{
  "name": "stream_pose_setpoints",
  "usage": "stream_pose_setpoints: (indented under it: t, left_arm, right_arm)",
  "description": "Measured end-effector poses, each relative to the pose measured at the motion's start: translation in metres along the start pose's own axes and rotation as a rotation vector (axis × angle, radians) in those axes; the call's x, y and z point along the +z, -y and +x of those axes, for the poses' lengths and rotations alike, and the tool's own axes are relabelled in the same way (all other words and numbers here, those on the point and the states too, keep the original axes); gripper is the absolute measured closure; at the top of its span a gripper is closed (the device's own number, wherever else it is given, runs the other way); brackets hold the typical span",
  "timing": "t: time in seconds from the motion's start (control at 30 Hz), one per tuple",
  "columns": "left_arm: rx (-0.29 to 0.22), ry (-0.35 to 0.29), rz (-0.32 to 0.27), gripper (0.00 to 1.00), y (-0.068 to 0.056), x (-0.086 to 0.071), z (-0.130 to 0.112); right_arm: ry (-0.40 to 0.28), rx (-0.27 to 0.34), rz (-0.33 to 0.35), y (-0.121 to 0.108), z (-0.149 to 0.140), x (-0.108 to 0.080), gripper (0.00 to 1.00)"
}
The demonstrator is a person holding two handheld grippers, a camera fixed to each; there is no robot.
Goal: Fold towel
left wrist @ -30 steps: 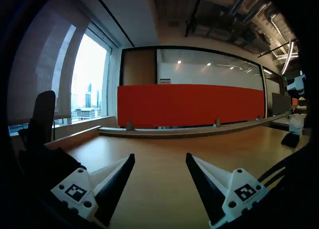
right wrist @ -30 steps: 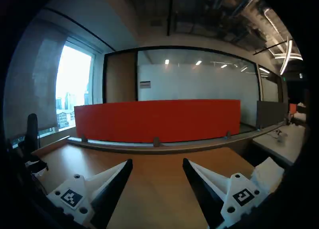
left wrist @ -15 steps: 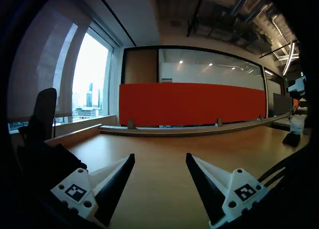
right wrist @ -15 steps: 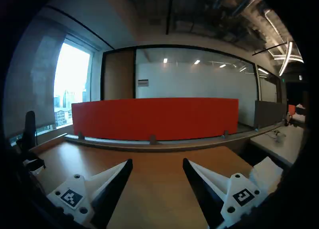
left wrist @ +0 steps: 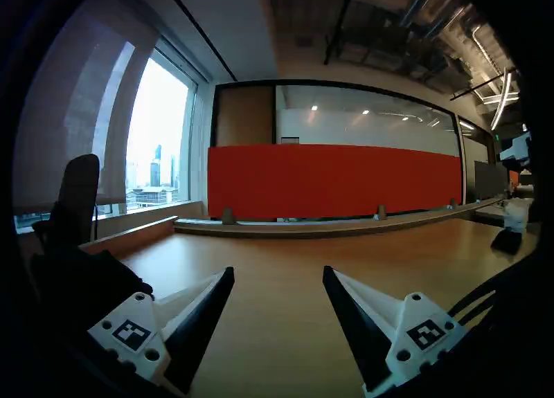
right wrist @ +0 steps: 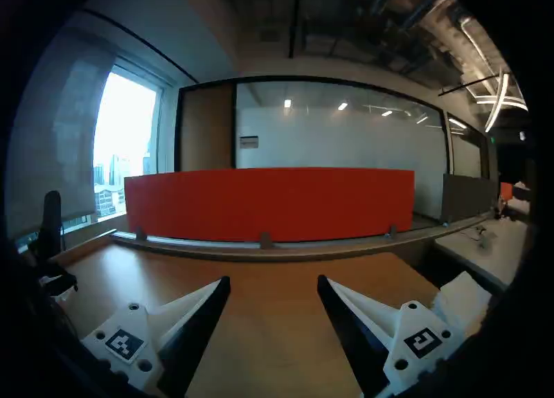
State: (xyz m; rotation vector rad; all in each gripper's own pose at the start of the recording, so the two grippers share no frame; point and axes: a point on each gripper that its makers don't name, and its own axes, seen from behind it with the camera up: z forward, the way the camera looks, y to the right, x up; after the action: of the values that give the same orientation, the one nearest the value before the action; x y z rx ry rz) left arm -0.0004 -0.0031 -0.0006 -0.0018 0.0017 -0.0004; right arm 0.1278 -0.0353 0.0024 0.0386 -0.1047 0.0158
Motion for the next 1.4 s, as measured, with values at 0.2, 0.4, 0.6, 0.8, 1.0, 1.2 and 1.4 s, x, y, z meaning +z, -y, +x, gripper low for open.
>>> stream_pose_setpoints:
  t: [0.2, 0.4, 0.6, 0.8, 1.0, 1.2, 1.4]
  left_arm:
    - [0.001, 0.001, -0.001, 0.05, -0.001, 0.0, 0.0]
    - [-0.001, 0.002, -0.002, 0.05, -0.001, 0.0, 0.0]
    - [0.001, 0.002, -0.002, 0.05, -0.001, 0.0, 0.0]
    - [0.0, 0.002, -0.002, 0.05, -0.001, 0.0, 0.0]
    - [0.001, 0.002, -0.002, 0.05, -0.001, 0.0, 0.0]
    - [0.0, 0.002, -0.002, 0.05, -0.001, 0.001, 0.001]
    - [0.0, 0.002, -0.002, 0.05, -0.002, 0.001, 0.001]
  right_arm:
    - [-0.011, -0.008, 0.004, 0.001, 0.003, 0.001, 0.03]
    - [-0.041, -0.017, -0.001, -0.003, 0.013, 0.003, 0.03]
    - [-0.071, -0.038, -0.016, -0.01, 0.014, 0.003, 0.03]
    - [-0.069, -0.023, -0.03, -0.017, 0.0, 0.006, 0.03]
    - [-0.066, 0.022, -0.038, -0.025, -0.025, 0.005, 0.03]
    - [-0.074, 0.038, -0.024, -0.026, -0.056, 0.005, 0.03]
    - [-0.087, 0.041, -0.037, -0.034, -0.082, 0.007, 0.03]
